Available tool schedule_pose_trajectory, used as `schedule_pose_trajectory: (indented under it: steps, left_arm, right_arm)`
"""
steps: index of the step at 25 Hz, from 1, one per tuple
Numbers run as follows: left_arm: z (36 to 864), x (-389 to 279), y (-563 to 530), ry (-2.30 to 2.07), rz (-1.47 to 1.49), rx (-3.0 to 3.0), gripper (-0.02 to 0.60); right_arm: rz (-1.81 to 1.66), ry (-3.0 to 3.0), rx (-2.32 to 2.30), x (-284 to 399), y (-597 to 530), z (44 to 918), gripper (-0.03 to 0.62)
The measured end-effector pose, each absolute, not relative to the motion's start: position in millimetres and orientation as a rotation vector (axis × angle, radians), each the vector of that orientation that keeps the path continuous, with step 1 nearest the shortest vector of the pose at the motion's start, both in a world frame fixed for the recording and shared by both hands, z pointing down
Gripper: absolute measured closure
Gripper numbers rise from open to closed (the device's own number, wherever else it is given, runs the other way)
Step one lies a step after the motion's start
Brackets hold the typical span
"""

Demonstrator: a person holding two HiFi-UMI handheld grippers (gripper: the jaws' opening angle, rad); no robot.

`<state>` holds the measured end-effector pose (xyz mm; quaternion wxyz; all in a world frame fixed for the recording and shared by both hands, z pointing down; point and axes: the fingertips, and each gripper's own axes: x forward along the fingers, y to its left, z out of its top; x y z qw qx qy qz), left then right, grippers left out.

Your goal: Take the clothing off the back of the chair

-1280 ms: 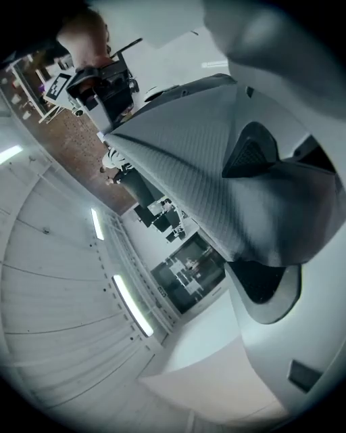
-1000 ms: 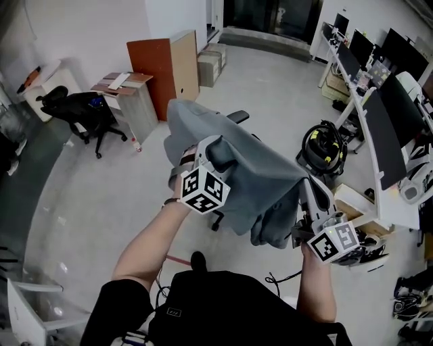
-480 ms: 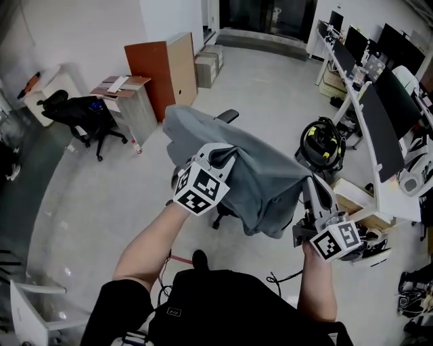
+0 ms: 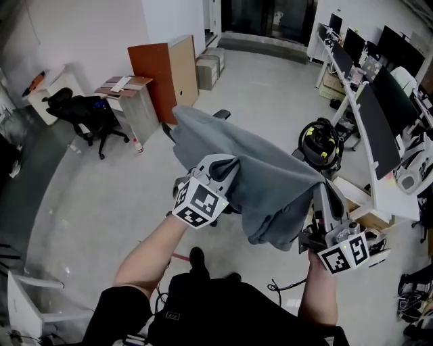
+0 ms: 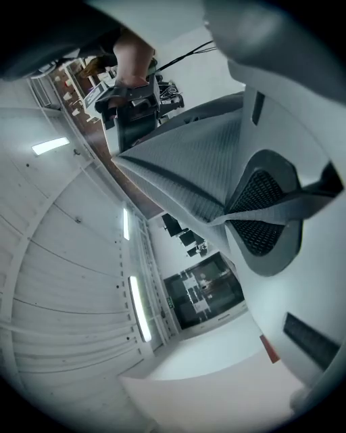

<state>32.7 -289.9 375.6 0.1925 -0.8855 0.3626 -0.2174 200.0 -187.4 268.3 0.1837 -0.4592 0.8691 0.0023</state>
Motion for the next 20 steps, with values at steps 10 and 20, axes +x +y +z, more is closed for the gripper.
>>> schedule_pose_trajectory:
  steps: [10, 20]
  left_arm:
    - [391, 63, -286, 0.888, -0.797, -2.318, 0.236]
    - [404, 82, -275, 0.741, -0.745, -2.54, 0.571]
  right_arm:
    - [0.0, 2.519, -1.188, 177, -140, 269, 0.571]
    - [0.057, 2.701, -1.124, 111, -99, 292, 0.571]
